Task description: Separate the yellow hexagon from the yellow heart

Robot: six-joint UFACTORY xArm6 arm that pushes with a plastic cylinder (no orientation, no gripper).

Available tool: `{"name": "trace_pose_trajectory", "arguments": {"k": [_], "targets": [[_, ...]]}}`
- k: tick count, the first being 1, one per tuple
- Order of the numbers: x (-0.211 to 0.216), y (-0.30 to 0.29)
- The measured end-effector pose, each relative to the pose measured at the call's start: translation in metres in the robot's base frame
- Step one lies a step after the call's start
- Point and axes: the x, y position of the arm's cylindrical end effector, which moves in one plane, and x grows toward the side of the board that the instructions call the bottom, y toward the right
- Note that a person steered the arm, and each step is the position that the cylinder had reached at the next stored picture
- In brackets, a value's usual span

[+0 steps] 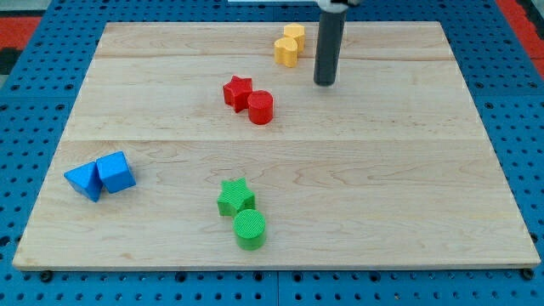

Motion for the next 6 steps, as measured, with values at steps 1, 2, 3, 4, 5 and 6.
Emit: {"name": "trace_pose_trajectory", "arguments": {"k": [1, 2, 3, 4, 5, 6], "targets": [[-0.042, 0.010], [-0.060, -0.022], [-0.075, -0.015], [-0.087, -0.010], [-0.103, -0.044], [-0.098, -0.096]]}}
